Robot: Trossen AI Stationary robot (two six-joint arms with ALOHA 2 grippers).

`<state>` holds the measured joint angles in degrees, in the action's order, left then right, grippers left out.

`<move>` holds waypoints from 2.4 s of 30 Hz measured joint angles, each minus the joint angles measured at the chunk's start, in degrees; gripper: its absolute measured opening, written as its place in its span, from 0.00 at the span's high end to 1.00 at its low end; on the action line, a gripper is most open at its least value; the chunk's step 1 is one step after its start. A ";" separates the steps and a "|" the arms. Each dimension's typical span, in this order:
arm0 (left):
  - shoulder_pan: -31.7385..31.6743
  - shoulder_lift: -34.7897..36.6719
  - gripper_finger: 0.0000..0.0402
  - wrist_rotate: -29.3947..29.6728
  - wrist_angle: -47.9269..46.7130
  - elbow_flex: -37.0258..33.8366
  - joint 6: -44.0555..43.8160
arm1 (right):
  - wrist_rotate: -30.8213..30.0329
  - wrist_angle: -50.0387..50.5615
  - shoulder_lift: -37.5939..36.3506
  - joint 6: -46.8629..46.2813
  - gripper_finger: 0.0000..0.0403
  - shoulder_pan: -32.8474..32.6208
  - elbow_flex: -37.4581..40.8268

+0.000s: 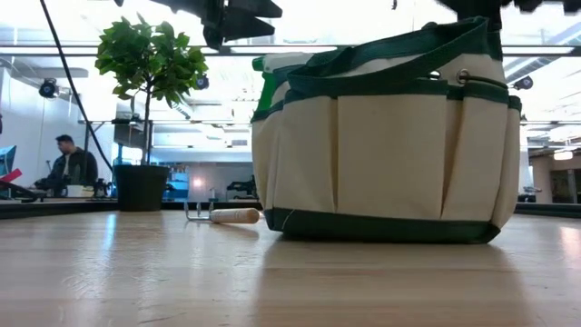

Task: Pick & Place Garden tools in Gardening bag
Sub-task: Put the top trowel into the gardening bag

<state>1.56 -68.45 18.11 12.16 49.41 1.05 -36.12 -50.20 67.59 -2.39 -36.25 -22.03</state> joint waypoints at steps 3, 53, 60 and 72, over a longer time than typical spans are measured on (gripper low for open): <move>0.02 0.00 0.37 -0.04 -0.24 0.00 -0.09 | -0.02 0.37 -5.73 1.83 0.47 0.00 -0.03; -20.28 -28.30 0.59 -20.97 -48.20 32.47 6.26 | -21.81 14.46 -25.50 13.29 0.53 0.33 -2.29; -20.23 -37.79 0.58 -21.03 -51.37 40.34 7.00 | -30.27 14.45 -28.30 19.99 0.53 0.31 -2.35; -20.62 -46.75 0.58 -21.03 -52.72 43.29 8.30 | -37.57 14.35 -34.03 29.83 0.53 0.46 -2.86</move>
<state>-19.06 -115.20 -2.92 -40.55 92.70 9.36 -73.69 -35.86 33.56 27.44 -35.79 -24.89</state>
